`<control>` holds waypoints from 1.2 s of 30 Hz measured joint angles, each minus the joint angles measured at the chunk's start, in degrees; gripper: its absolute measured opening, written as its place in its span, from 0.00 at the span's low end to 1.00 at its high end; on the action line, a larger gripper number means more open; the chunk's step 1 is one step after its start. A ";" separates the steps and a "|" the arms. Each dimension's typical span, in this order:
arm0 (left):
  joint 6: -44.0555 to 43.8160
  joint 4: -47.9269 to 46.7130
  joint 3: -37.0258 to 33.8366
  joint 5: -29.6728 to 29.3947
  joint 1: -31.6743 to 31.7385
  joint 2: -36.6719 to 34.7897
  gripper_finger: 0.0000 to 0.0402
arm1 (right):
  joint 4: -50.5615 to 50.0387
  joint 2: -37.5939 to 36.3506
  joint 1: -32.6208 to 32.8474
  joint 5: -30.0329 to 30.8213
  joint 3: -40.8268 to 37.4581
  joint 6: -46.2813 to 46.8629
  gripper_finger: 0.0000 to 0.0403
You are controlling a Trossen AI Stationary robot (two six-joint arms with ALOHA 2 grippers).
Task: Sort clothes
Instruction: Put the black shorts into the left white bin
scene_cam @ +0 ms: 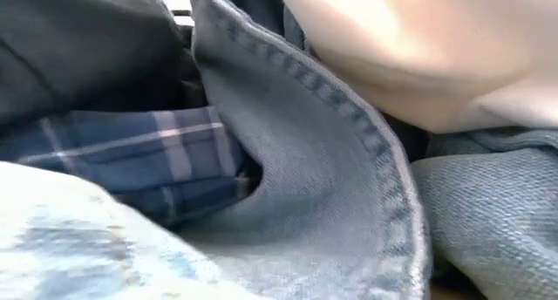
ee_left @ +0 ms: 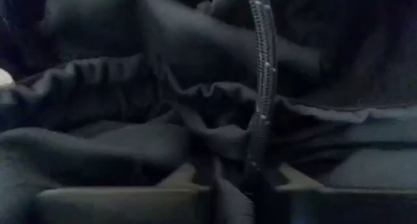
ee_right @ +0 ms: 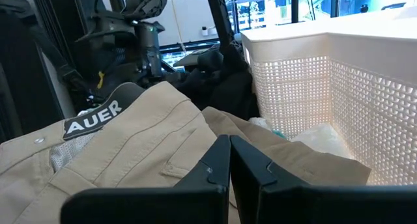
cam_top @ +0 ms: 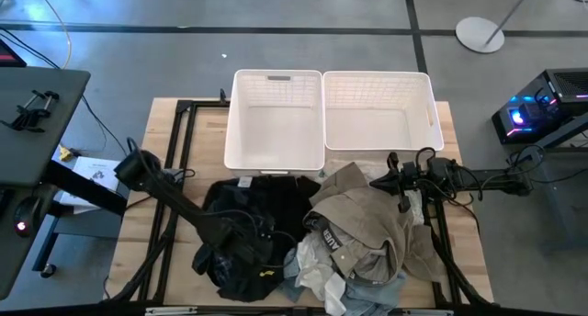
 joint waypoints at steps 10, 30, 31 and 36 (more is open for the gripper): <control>1.48 -1.89 6.77 -9.34 -0.60 -17.26 0.02 | 0.00 0.00 -0.02 0.00 0.02 0.00 0.00; 83.52 66.16 14.62 -32.58 7.97 -30.95 0.01 | 0.02 -0.02 -0.02 0.00 0.02 0.00 0.00; 86.26 69.74 14.62 -30.24 9.68 -30.93 0.01 | 0.00 -0.02 -0.01 0.00 0.01 -0.01 0.00; 83.89 71.29 16.86 -20.87 20.75 -31.02 0.01 | 0.01 -0.01 0.00 0.00 0.01 -0.01 0.00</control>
